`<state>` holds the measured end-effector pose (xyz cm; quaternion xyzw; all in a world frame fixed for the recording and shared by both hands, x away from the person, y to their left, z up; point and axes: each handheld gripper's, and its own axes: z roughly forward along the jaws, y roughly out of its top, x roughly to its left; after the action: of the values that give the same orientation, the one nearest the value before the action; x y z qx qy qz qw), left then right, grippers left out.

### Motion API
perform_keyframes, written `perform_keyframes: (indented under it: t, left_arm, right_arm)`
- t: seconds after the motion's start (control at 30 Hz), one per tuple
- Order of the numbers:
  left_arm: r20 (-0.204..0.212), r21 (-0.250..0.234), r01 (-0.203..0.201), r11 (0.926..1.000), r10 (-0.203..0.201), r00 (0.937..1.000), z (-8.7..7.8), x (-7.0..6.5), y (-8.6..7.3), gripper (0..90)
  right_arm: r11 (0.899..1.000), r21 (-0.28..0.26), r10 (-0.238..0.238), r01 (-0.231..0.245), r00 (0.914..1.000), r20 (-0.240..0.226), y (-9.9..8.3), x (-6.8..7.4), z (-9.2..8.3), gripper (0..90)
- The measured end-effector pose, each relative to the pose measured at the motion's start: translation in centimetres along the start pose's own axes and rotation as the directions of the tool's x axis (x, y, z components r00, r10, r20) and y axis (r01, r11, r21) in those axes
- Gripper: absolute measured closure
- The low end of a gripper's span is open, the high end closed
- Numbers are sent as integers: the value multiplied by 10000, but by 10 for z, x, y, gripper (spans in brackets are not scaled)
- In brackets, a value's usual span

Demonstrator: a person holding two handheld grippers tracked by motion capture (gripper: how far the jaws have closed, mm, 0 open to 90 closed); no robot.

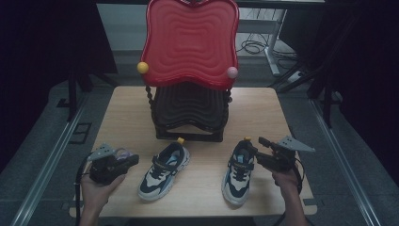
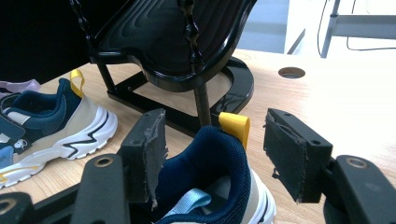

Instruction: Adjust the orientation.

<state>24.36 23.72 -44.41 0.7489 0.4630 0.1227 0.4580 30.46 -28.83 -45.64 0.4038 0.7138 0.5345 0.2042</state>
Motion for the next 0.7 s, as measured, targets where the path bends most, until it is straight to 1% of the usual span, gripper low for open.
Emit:
perform_keyframes:
  t: [0.1,0.17,0.2,0.23,0.27,0.33,0.43,0.53,0.7]
  left_arm:
    - [-149,271,-5,9996,9,9999,-4,0,-6,895]
    - [-228,422,81,9991,-71,9997,-8,2,-13,896]
    - [-228,422,81,9991,-71,9997,-8,2,-13,897]
    - [-337,596,240,9979,-220,9992,-11,4,-24,898]
    - [-368,654,331,9973,-308,9988,-12,6,-29,897]
    - [-467,813,459,9956,-422,9980,-15,8,-38,898]
    - [-579,928,614,9938,-561,9967,-20,11,-48,898]
    - [-625,1013,713,9923,-652,9959,-19,13,-55,899]
    - [-683,1194,848,9892,-770,9947,-14,14,-64,900]
  right_arm:
    - [10000,7,2,-2,10000,4,0,0,0,389]
    - [10000,15,8,-8,10000,35,0,0,-1,389]
    - [10000,21,26,-26,10000,44,0,0,-1,389]
    - [10000,25,30,-30,10000,62,0,0,-1,389]
    - [10000,25,29,-30,10000,83,0,0,-1,389]
    - [10000,21,36,-36,9999,117,0,-1,0,389]
    - [10000,43,53,-53,9999,110,-1,0,1,389]
    - [10000,79,5,-6,9999,116,-1,1,2,389]
    - [9999,130,-10,8,9999,167,-2,1,3,388]
